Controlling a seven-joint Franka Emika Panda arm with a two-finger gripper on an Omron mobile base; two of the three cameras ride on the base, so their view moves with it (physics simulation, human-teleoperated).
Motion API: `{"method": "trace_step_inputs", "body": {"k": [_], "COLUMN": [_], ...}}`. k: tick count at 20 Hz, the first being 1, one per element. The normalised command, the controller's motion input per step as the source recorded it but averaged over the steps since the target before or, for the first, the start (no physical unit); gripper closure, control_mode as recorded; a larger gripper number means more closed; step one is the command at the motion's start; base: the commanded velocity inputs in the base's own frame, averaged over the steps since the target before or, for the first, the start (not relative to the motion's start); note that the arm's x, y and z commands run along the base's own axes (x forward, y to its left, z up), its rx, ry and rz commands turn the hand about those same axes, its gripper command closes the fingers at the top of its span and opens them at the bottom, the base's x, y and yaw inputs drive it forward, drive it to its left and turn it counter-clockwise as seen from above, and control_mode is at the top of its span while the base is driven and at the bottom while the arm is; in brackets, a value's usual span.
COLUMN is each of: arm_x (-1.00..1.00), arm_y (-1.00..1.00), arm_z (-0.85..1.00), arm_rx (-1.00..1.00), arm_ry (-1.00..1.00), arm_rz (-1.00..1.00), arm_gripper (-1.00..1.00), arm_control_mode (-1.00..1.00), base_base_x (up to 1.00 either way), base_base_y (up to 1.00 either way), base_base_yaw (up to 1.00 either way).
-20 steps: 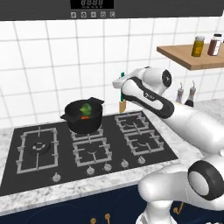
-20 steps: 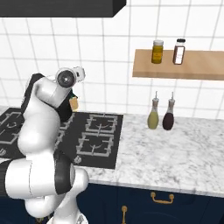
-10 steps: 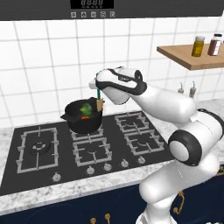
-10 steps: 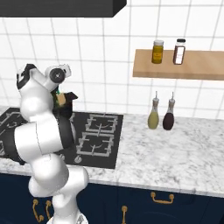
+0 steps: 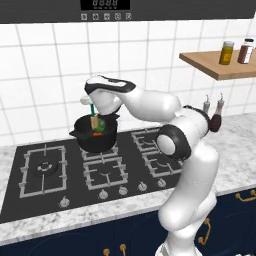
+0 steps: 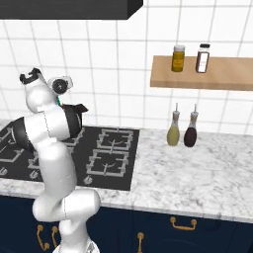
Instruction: Put the squash and broccoli in the pot. Retrieve the spatula and lightly stir the vegetables in the pot.
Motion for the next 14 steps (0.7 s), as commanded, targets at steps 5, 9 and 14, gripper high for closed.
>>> {"method": "trace_step_inputs", "body": {"k": [5, 9, 14], "arm_x": [0.8, 0.52, -0.06], "arm_y": [0.57, 0.36, 0.03], "arm_z": [-0.47, -0.34, 0.05], "arm_rx": [-0.03, -0.07, -0.14], "arm_ry": [0.03, 0.0, 0.0], "arm_rz": [0.04, 0.03, 0.0], "arm_gripper": [1.0, 1.0, 1.0], "arm_control_mode": [-1.0, -1.0, -1.0], "base_base_x": [0.0, 0.0, 0.0], "base_base_y": [0.0, 0.0, 0.0], "base_base_yaw": [0.0, 0.0, 0.0]}}
